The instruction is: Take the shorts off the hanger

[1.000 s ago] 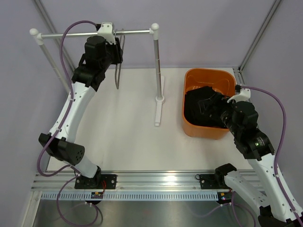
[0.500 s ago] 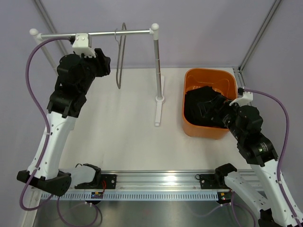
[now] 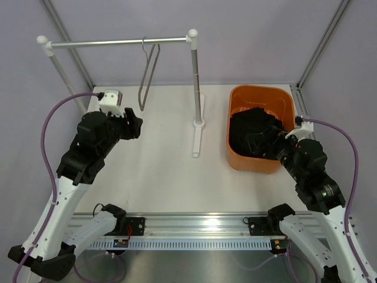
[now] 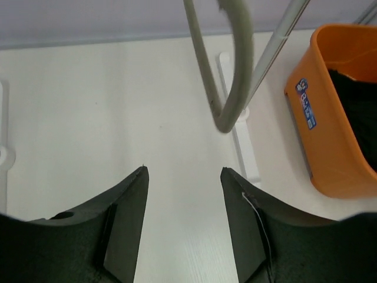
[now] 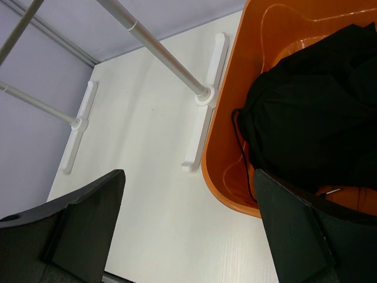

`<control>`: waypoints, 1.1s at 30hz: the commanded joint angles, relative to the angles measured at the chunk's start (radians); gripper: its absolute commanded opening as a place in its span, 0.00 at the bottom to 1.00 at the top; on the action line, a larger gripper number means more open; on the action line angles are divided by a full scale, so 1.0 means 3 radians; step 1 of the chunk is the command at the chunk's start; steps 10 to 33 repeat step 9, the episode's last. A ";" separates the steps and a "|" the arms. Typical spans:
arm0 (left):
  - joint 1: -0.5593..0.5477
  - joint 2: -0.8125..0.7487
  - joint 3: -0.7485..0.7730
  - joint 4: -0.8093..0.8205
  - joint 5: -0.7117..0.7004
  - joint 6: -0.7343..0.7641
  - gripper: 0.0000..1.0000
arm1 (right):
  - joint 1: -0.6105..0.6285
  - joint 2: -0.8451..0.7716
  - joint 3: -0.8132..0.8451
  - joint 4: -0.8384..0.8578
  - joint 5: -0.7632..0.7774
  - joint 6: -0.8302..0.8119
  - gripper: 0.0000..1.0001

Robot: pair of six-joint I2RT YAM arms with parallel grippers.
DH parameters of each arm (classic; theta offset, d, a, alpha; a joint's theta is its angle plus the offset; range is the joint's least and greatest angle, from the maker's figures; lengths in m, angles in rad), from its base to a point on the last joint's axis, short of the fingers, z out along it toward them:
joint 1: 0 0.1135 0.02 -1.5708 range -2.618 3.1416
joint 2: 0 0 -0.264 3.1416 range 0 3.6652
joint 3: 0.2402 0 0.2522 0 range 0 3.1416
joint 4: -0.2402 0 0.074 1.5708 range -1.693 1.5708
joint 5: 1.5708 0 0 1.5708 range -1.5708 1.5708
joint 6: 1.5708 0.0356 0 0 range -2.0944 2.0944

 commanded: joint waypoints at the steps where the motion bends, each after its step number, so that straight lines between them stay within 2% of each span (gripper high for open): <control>1: -0.0027 -0.0268 -0.0190 0.0031 0.0042 0.0010 0.57 | -0.0009 -0.0090 -0.0071 0.0028 -0.0091 -0.0019 0.99; 9: -0.0022 -0.0514 -0.0542 0.0097 0.0058 0.0117 0.60 | -0.0010 -0.0136 -0.0158 0.0074 -0.0091 -0.0013 0.99; 33: -0.0022 -0.0514 -0.0542 0.0097 0.0058 0.0117 0.60 | -0.0010 -0.0136 -0.0158 0.0074 -0.0091 -0.0013 0.99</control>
